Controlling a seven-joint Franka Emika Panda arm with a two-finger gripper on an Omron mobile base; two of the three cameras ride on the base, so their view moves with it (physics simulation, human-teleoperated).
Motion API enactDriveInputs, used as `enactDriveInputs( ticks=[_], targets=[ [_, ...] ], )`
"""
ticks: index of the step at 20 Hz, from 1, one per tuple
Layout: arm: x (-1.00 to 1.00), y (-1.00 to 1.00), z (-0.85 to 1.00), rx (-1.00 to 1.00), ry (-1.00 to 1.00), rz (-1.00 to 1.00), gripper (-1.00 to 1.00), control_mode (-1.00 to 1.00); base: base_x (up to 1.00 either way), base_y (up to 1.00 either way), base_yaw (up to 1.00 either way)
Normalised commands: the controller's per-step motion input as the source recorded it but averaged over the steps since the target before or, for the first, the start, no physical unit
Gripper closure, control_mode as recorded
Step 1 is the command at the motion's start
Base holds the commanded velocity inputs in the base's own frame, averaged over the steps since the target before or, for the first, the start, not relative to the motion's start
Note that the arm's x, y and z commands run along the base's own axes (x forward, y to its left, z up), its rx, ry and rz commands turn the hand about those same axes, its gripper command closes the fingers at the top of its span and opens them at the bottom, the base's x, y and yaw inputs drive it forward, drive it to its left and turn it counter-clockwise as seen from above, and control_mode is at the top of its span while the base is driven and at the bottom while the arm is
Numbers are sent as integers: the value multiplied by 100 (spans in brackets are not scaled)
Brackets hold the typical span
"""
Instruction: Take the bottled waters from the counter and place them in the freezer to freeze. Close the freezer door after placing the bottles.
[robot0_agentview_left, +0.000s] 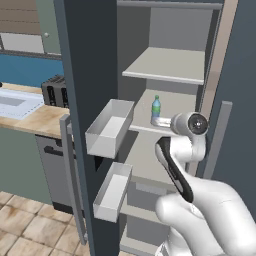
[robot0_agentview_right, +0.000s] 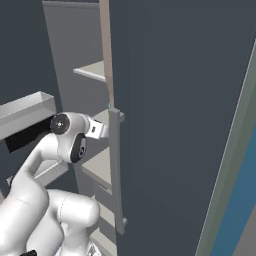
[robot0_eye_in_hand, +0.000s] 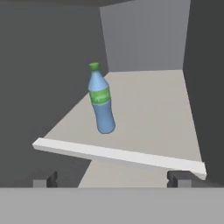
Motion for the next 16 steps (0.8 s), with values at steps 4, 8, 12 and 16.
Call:
enactDriveInputs(
  ticks=[4, 8, 12, 16],
  targets=[
    [-40, 1, 13, 0, 0, 1, -100, -100, 0, 0, 0],
    [-40, 2, 12, 0, 0, 0, -100, -100, 0, 0, 0],
    [-44, 0, 11, 0, 0, 0, -100, -100, 0, 0, 0],
    [-45, 0, 17, 0, 2, 3, -100, -100, 0, 0, 0]
  ],
)
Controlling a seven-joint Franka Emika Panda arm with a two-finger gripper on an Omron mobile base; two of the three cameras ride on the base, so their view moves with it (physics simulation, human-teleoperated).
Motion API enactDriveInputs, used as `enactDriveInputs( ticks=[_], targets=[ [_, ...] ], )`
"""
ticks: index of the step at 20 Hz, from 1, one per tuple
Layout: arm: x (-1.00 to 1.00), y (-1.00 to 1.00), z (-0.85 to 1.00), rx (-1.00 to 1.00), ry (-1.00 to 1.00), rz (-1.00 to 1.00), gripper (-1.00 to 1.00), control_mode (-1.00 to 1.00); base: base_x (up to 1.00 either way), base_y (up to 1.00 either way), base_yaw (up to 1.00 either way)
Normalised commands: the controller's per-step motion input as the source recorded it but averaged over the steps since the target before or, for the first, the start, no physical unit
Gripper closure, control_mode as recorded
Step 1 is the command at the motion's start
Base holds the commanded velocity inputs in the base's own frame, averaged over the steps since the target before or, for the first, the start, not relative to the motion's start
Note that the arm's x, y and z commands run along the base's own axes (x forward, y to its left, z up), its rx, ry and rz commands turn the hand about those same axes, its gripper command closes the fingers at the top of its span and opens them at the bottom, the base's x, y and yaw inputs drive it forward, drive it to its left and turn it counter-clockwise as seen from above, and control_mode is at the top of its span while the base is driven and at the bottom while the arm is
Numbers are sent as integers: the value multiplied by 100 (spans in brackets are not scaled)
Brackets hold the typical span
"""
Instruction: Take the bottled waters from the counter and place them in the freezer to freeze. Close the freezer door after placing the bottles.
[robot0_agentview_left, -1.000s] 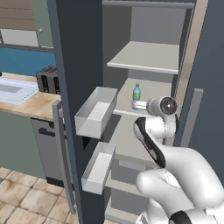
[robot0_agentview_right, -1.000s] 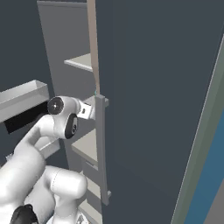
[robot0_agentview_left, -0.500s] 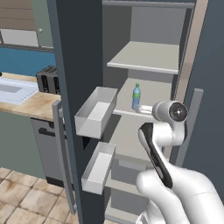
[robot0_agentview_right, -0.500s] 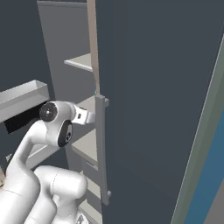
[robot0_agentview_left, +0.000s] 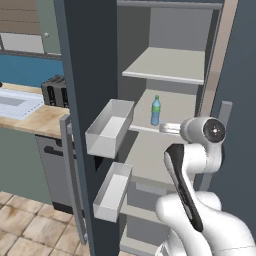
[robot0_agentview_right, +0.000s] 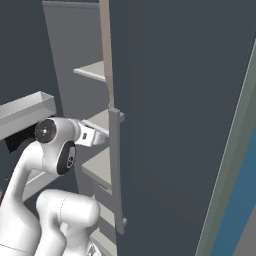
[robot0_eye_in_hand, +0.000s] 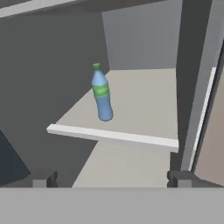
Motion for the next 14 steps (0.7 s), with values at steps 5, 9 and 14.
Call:
enactDriveInputs(
  ticks=[5, 9, 14],
  targets=[
    [-42, 0, 24, -2, 18, 14, -100, -100, 0, 0, 0],
    [-43, 0, 28, -1, 24, 13, -100, -100, 0, 0, 0],
    [-51, 0, 5, -1, 14, 8, -100, -100, 0, 0, 0]
  ],
)
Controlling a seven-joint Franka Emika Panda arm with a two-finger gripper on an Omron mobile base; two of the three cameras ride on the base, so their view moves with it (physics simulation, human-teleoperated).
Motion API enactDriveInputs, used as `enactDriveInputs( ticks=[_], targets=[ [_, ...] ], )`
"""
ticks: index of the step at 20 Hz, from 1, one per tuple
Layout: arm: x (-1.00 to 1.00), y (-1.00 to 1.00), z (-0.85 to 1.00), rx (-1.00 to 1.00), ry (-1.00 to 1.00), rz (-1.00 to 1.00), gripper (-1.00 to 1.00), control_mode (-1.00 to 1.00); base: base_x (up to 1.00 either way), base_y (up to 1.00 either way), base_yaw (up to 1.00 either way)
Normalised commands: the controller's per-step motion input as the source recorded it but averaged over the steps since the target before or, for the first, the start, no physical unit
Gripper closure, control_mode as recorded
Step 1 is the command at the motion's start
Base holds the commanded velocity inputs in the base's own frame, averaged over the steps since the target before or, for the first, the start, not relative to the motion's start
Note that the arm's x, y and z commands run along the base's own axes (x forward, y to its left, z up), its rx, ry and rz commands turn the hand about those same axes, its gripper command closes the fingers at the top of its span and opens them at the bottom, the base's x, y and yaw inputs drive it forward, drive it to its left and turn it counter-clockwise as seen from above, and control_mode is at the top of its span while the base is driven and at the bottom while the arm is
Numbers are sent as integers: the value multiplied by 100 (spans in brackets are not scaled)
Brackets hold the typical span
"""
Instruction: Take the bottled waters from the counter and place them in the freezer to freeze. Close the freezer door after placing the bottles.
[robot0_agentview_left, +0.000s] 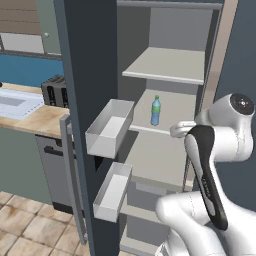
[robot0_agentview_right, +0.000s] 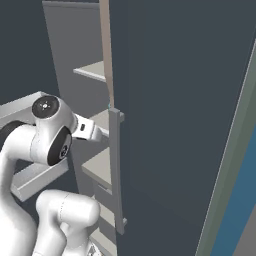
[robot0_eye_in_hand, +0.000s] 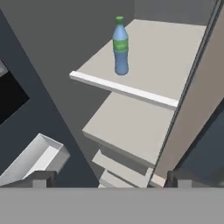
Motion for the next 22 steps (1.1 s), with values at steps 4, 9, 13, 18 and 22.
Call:
enactDriveInputs(
  ticks=[4, 9, 13, 18, 22],
  targets=[
    [-64, 3, 0, 0, -2, 1, -100, -100, 0, 0, 0],
    [-61, 5, 0, 0, -9, 0, -100, -100, 0, 0, 0],
    [-35, 11, -1, 0, -12, 0, -100, -100, 0, 0, 0],
    [-14, 3, 0, 0, -7, -6, -100, -100, 0, 0, 0],
    [-43, 0, 0, 0, -7, -13, -100, -100, 0, 0, 0]
  ],
)
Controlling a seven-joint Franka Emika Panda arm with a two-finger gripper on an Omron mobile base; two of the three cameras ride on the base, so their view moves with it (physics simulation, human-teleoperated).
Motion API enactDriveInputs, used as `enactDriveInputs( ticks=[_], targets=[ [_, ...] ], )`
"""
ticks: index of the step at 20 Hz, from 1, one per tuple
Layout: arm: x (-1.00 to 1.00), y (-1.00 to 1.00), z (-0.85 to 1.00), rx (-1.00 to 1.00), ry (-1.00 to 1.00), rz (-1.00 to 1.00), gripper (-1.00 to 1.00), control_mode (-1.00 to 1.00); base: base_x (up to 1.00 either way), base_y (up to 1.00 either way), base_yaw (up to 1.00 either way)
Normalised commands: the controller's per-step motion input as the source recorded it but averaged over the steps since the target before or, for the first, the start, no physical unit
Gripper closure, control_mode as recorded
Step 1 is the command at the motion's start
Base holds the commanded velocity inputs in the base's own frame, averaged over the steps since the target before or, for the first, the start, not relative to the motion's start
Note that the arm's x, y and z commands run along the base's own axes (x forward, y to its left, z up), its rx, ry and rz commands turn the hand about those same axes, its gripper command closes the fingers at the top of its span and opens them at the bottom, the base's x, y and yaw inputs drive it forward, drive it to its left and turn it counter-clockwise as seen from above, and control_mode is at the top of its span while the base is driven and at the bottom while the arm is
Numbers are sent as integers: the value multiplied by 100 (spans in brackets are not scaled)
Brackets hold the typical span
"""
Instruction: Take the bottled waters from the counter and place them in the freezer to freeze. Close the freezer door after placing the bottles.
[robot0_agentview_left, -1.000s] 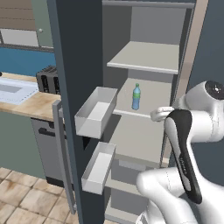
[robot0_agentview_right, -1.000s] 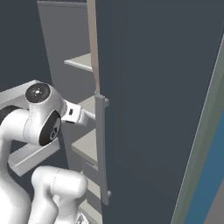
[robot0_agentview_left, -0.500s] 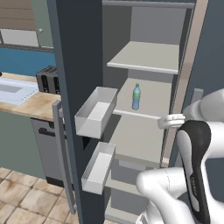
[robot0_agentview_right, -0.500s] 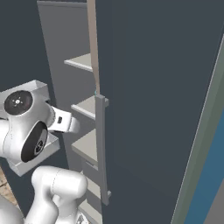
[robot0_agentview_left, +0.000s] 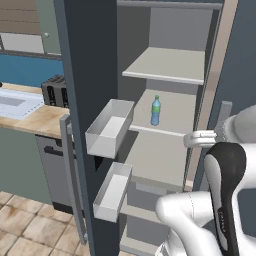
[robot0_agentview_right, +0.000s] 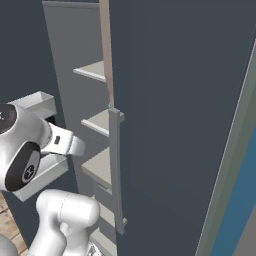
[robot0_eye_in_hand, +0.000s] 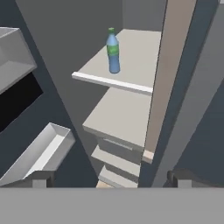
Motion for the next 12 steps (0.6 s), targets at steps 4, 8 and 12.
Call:
enactDriveInputs(
  ticks=[4, 8, 12],
  targets=[
    [-29, 0, 0, 0, -6, -10, -100, -100, 0, 0, 0],
    [-18, 3, 0, 0, -8, 0, -100, -100, 0, 0, 0],
    [0, 0, 0, 0, -25, 0, -100, -100, 0, 0, 0]
  ],
)
